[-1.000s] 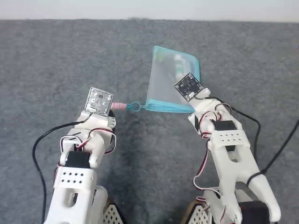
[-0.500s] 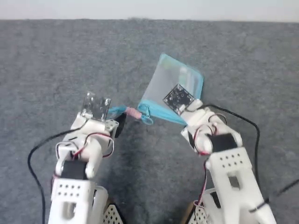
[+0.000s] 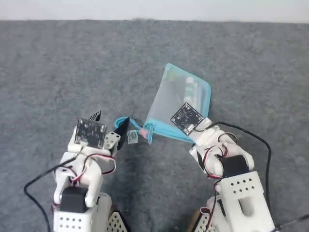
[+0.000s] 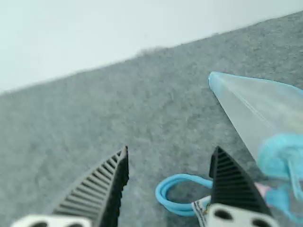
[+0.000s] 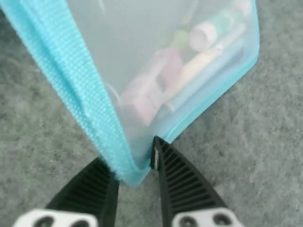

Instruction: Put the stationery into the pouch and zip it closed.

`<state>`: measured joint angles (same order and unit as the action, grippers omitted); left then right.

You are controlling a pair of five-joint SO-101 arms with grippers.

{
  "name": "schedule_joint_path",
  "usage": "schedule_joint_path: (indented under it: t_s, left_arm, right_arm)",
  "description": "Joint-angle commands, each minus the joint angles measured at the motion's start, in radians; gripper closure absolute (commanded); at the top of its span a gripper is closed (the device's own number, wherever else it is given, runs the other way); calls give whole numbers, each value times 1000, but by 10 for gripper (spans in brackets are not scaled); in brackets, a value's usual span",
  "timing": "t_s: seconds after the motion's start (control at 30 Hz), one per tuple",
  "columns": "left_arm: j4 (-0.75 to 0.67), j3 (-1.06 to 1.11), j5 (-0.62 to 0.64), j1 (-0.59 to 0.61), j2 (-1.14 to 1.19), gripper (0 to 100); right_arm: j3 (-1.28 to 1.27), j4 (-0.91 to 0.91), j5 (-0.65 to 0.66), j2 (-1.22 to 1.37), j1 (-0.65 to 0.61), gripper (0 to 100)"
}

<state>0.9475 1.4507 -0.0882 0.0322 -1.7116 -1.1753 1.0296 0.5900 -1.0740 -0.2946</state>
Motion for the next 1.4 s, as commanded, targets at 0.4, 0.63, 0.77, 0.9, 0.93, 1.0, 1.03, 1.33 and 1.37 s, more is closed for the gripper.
schedule_joint_path:
  t_s: [0.4, 0.63, 0.77, 0.9, 0.93, 1.0, 1.03, 1.33, 1.37]
  left_arm:
    - [-261, -240, 40, 0, 749, 735]
    - [-261, -357, 38, -3, 1000, 735]
    - [-264, -381, 35, -46, 1066, 735]
    - [-265, -383, 35, -110, 1096, 735]
    - [-265, -383, 35, -121, 1100, 735]
    - [-265, -383, 35, -132, 1103, 735]
    - [-265, -383, 35, -141, 1103, 735]
    - [-298, -375, 40, -150, 1103, 735]
    - [-298, -375, 40, -147, 1103, 735]
  right_arm:
    - [31, 214, 123, -30, -31, 920]
    - [123, 223, 15, -28, -33, 606]
    - [169, 225, -43, -22, -28, 597]
    - [212, 257, -64, -22, -28, 597]
    - [222, 271, -64, -24, -31, 597]
    - [244, 298, -66, -30, -38, 597]
    - [261, 308, -66, -30, -44, 597]
    - [301, 314, -66, -94, -64, 597]
    - [301, 308, -74, -116, -56, 597]
